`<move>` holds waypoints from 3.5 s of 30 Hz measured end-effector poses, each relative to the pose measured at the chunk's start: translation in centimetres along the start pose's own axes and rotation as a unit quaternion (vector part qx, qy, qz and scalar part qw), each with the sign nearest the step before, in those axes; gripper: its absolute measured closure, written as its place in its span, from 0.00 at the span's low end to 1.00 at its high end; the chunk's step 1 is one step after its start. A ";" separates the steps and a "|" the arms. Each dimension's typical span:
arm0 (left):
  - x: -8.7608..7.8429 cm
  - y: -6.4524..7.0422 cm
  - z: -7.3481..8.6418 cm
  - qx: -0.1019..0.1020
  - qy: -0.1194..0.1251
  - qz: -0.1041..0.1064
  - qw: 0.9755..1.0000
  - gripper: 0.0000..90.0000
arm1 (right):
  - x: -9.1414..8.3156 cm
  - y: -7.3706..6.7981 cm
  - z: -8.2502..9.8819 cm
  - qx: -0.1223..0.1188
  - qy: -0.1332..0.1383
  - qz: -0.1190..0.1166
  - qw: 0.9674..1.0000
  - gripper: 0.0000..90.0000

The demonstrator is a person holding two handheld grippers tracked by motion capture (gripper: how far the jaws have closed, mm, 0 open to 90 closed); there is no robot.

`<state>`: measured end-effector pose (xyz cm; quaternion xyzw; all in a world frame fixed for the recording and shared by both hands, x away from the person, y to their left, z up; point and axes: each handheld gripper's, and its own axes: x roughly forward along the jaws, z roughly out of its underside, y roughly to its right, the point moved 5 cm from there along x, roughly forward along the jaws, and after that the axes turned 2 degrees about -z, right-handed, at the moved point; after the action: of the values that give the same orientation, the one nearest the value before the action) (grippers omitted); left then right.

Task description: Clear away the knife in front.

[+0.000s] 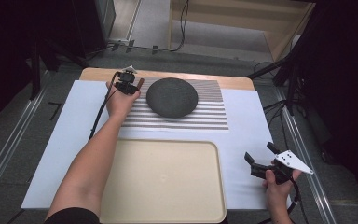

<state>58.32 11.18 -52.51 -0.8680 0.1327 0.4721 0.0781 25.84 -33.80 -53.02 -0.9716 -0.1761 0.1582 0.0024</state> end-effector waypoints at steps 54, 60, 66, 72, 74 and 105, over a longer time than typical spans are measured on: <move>-7.4 -0.4 1.7 0.032 0.063 0.080 0.994 0.85 | 0.0 0.1 0.0 0.001 0.000 -0.002 1.000 0.00; -8.6 0.0 2.7 0.046 0.066 0.085 0.993 0.85 | 0.1 0.1 0.0 0.001 -0.001 -0.002 1.000 0.00; -10.1 0.5 3.8 0.053 0.077 0.094 0.991 0.85 | 0.1 0.1 0.0 0.001 -0.001 -0.001 1.000 0.00; -11.7 0.8 5.0 0.058 0.087 0.105 0.989 0.85 | 0.1 0.1 0.0 0.001 -0.001 -0.002 1.000 0.00; -12.2 1.0 5.4 0.060 0.090 0.108 0.988 0.85 | 0.1 0.1 0.0 0.001 -0.001 -0.002 1.000 0.00; -16.5 3.7 12.6 0.083 0.108 0.152 0.979 0.85 | -0.2 -0.2 -0.2 0.005 0.012 -0.024 1.000 0.00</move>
<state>38.57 13.58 -45.52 -0.8741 0.3093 0.3692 0.0629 25.64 -33.69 -52.79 -0.9688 -0.1986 0.1477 0.0133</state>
